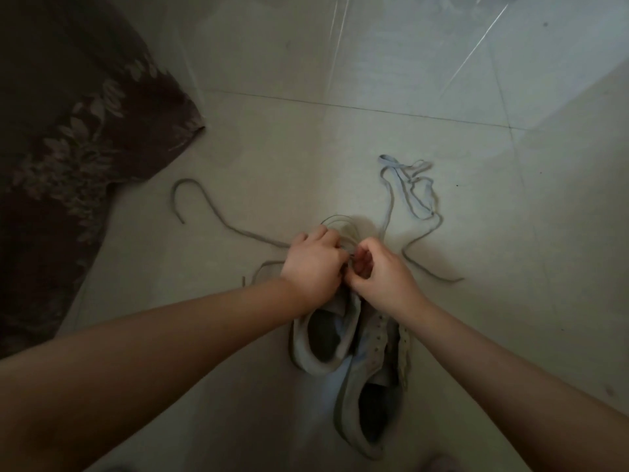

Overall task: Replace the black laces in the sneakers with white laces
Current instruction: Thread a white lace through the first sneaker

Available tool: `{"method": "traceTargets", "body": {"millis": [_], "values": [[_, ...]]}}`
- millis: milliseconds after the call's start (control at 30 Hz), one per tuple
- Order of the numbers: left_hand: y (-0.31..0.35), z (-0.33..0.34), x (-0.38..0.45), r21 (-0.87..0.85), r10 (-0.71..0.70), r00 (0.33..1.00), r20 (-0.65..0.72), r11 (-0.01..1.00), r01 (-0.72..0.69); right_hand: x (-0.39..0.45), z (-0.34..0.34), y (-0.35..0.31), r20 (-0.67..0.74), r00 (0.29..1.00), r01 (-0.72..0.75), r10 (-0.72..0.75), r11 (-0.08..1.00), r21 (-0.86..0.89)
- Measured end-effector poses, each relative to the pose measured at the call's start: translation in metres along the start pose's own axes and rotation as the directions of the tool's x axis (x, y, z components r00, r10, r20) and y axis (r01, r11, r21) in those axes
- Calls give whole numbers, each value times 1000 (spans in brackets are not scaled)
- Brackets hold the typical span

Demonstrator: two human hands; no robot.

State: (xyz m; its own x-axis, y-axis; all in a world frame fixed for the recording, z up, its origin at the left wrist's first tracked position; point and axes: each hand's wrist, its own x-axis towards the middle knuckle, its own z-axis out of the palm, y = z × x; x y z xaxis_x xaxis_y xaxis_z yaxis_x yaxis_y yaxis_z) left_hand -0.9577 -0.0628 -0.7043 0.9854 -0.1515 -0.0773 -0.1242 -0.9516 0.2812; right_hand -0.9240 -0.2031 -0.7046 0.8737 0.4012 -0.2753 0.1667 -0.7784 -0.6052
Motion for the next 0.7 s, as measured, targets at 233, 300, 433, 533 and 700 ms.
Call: {"method": "traceTargets", "body": {"millis": [233, 300, 433, 533, 700], "values": [[-43, -5, -11, -61, -94, 991, -101, 994, 88, -3, -1, 9, -27, 996, -86, 89, 993, 83], [-67, -11, -18, -8, -221, 975, -13, 975, 221, -4, 0, 11, -27, 995, -90, 93, 991, 95], [-72, -9, -29, -53, -223, 969, 104, 972, 229, -3, 5, 11, -7, 997, -74, 76, 992, 103], [-46, -2, -27, -193, -99, 988, 118, 974, 120, -2, 8, 11, -36, 998, -57, 61, 994, 94], [-30, 5, -15, -42, -108, 985, 134, 992, 115, -8, 5, 7, -36, 999, -3, 4, 999, 42]]}}
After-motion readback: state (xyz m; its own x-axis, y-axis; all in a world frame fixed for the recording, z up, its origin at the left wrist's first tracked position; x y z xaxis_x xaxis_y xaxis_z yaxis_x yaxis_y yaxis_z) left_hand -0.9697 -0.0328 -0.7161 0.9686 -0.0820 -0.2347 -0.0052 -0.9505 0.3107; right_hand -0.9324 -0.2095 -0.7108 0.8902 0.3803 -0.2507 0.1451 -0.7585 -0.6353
